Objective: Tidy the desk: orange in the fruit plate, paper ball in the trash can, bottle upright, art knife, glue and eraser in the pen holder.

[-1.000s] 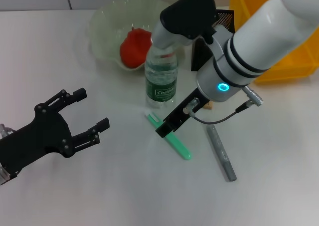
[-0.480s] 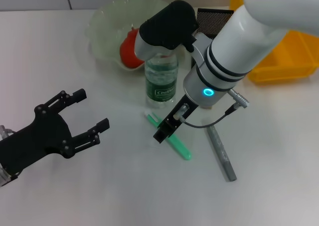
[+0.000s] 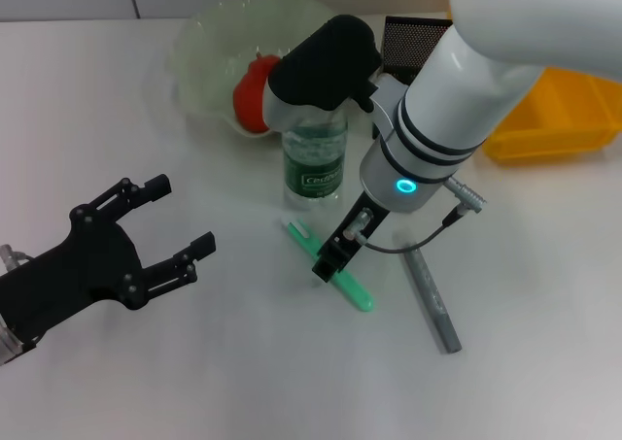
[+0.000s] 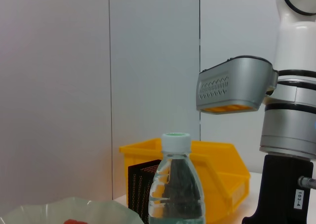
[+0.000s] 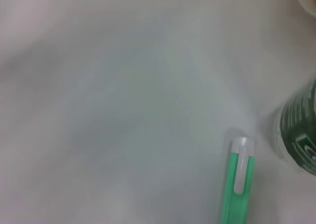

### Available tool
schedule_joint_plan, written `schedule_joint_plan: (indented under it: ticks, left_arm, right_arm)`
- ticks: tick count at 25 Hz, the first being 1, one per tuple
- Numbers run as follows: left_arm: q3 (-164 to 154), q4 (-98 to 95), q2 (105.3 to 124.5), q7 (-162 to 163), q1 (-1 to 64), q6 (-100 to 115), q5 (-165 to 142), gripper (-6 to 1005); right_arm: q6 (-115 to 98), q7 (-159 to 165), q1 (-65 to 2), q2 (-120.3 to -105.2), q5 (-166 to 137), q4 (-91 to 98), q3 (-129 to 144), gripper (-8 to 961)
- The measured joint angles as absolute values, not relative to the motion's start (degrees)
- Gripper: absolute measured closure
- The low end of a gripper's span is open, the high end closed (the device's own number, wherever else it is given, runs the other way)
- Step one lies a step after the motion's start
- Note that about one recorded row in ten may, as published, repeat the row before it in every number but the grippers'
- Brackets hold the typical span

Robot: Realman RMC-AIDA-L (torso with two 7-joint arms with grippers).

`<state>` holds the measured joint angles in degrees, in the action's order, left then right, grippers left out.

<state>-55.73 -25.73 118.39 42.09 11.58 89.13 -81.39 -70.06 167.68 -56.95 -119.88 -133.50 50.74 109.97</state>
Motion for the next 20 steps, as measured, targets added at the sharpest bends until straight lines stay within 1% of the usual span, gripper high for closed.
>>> schedule_joint_plan:
  ticks: [6, 11, 20]
  left_arm:
    - [-56.0, -25.6, 118.4, 42.1, 11.7, 89.1, -81.4, 146]
    - [-56.0, -25.6, 118.46, 42.1, 11.6, 89.2, -81.4, 146]
    - [-56.0, -25.4, 118.48, 42.1, 11.7, 89.1, -81.4, 147]
  right_arm:
    - [-70.0, 167.7, -57.0, -119.88, -132.8, 50.5, 110.6, 434]
    - [-69.9, 167.7, -57.1, -119.88, -132.5, 50.3, 110.8, 572]
    - [-70.2, 167.7, -58.2, -119.88, -131.4, 49.5, 113.0, 677]
